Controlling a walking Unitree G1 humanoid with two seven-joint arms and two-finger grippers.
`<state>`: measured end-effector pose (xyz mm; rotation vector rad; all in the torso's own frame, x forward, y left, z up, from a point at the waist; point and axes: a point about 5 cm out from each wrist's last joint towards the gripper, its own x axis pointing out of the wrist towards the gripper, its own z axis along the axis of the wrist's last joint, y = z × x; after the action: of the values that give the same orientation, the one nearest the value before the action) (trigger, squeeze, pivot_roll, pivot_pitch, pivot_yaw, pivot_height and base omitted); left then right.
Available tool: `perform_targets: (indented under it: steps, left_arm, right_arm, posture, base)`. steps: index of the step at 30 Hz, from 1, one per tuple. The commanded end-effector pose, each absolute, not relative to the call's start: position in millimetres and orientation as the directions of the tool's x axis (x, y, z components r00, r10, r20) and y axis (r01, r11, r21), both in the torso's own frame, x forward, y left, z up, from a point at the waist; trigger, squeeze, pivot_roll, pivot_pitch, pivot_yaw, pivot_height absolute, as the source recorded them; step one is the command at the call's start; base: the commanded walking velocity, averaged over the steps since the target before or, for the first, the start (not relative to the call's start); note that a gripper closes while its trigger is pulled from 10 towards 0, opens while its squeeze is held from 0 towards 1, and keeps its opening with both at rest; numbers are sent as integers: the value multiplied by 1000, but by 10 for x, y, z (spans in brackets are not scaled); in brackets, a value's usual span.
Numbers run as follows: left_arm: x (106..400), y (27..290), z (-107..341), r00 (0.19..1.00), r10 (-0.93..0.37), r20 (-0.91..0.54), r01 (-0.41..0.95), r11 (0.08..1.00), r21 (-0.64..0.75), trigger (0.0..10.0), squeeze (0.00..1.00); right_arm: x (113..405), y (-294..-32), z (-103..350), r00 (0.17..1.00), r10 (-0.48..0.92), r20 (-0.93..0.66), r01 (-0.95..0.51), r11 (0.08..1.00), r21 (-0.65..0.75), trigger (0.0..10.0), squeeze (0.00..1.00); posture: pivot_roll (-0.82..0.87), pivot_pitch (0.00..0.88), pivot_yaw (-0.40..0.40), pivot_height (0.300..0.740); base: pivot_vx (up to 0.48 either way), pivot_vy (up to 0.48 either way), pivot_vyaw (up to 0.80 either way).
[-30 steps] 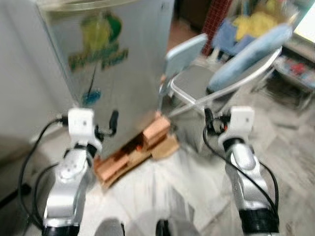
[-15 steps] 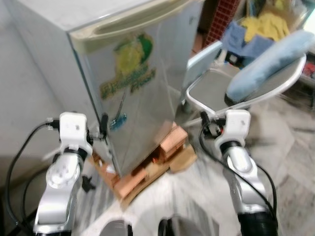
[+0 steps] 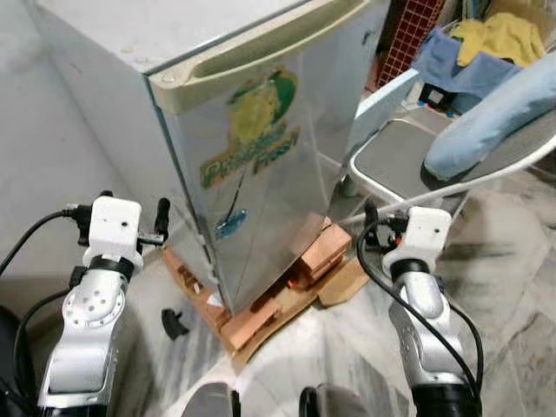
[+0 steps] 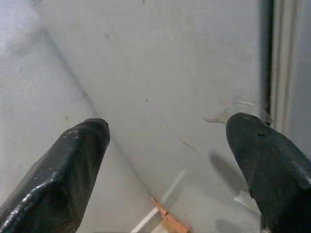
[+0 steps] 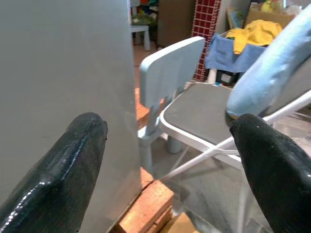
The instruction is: Restocking fridge
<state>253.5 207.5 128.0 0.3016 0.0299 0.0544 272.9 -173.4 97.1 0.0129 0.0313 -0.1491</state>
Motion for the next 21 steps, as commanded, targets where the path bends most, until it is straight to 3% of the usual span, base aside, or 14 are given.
perform_targets:
  steps: [1, 3, 4, 5, 8, 21]
  left_arm:
    - [2497, 2056, 1213, 997, 72, -30, -59, 944, 324, 10000, 0]
    - [2459, 2019, 1164, 997, 74, -37, -57, 940, 335, 10000, 0]
    - [2509, 2091, 1276, 998, 43, -37, -31, 959, 282, 10000, 0]
    - [2425, 2006, 1107, 996, 81, -45, -61, 939, 338, 10000, 0]
    - [2408, 2019, 1037, 993, 102, -59, -75, 936, 343, 10000, 0]
    - [2713, 2025, 1170, 997, 72, -2, -65, 909, 413, 10000, 0]
  right_arm:
    - [2725, -1775, 960, 988, -150, -36, 150, 989, 3, 10000, 0]
    - [2730, -1799, 936, 988, -149, -48, 149, 989, -3, 10000, 0]
    - [2771, -1673, 1014, 993, -119, -21, 120, 993, 22, 10000, 0]
    - [2732, -1805, 897, 987, -148, -62, 148, 989, -4, 10000, 0]
    - [2737, -1793, 847, 987, -145, -74, 145, 989, -6, 10000, 0]
    - [2971, -1683, 882, 988, -150, -22, 150, 989, 6, 10000, 0]
  posture:
    - [93, 56, 1, 740]
    - [93, 52, -12, 740]
    - [91, 49, -22, 740]
    - [88, 47, -25, 740]
    - [91, 36, -29, 740]
    - [137, 0, 15, 740]
  base:
    - [0, 0, 0]
    - [0, 0, 0]
    - [0, 0, 0]
    - [0, 0, -494]
    - [0, 0, -494]
    - [0, 0, -84]
